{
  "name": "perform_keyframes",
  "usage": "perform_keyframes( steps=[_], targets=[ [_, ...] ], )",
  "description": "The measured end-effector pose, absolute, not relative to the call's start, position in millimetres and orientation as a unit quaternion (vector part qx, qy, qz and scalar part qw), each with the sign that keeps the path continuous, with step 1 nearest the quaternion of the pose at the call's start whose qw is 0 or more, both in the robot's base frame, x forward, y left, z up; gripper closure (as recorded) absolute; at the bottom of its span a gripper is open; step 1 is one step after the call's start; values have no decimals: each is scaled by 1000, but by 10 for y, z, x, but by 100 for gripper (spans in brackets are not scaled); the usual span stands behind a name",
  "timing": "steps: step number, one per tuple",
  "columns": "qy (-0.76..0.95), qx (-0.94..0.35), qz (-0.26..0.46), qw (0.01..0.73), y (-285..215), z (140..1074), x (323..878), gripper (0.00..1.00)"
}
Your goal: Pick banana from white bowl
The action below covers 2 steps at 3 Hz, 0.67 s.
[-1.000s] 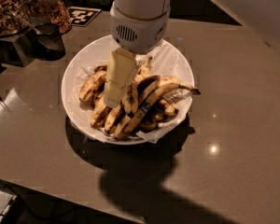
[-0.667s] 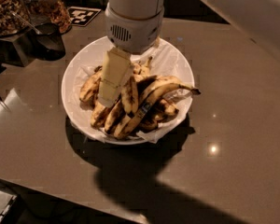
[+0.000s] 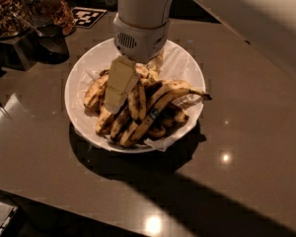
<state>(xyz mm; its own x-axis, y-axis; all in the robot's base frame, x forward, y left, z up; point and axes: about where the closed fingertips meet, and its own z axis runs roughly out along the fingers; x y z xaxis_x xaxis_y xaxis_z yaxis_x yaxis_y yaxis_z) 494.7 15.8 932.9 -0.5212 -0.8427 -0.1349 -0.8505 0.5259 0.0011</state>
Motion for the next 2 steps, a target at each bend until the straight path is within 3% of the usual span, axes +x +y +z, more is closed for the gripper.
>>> perform_keyframes(
  steps=[2],
  targets=[
    [873, -481, 59, 44, 156, 9201, 5010, 47]
  ],
)
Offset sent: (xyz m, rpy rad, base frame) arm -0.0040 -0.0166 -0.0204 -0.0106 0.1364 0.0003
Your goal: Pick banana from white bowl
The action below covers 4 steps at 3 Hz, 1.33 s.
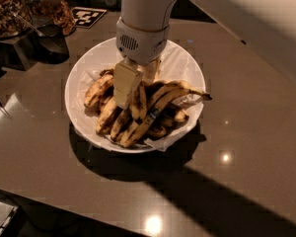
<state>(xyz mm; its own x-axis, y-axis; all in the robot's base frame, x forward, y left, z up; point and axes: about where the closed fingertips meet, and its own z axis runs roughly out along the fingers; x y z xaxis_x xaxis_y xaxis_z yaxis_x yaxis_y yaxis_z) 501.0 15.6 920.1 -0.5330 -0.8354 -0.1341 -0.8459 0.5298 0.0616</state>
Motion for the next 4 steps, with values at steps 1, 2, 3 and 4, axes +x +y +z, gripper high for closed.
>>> perform_keyframes(
  steps=[1, 2, 3, 4],
  targets=[
    [872, -483, 60, 51, 152, 9203, 5031, 68],
    [872, -483, 60, 52, 152, 9204, 5032, 92],
    [867, -487, 61, 84, 154, 9327, 5054, 100],
    [860, -494, 50, 118, 111, 9537, 5026, 100]
  ],
)
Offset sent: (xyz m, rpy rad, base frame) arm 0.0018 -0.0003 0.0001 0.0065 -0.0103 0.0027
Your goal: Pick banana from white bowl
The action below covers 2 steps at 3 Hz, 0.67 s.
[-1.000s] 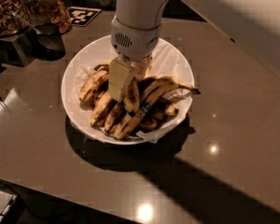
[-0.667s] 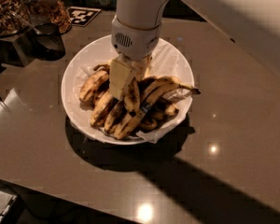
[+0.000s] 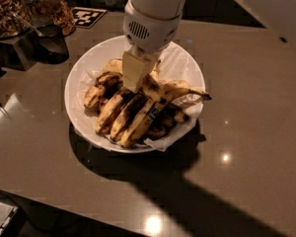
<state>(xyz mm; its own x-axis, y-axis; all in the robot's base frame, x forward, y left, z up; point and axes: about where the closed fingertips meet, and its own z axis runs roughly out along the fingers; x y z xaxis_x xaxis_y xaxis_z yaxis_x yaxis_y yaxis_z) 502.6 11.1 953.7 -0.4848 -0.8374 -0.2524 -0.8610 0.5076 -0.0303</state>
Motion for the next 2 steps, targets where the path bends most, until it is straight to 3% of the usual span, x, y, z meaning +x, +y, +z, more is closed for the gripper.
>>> perform_keyframes(
  steps=[2],
  targets=[
    [838, -521, 41, 158, 38, 9871, 4931, 100]
  ],
)
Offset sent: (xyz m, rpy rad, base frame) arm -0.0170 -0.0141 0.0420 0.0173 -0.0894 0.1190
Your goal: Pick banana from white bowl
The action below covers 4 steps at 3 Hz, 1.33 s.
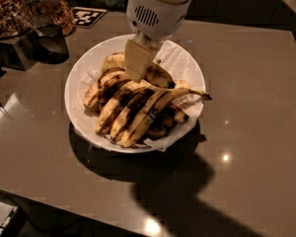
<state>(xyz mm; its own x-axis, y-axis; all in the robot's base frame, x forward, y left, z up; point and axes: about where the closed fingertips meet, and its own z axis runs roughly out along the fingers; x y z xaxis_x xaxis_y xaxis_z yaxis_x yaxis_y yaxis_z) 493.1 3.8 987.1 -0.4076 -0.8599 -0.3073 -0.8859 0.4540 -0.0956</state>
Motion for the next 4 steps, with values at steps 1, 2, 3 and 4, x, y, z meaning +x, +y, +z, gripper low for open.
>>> perform_keyframes(
  steps=[1, 2, 3, 4],
  targets=[
    [817, -543, 85, 175, -102, 9948, 4965, 100],
    [771, -590, 150, 186, -213, 10006, 4905, 100],
    [721, -639, 181, 197, -306, 10018, 4881, 100],
    [703, -657, 176, 207, -260, 10049, 4908, 100]
  ],
)
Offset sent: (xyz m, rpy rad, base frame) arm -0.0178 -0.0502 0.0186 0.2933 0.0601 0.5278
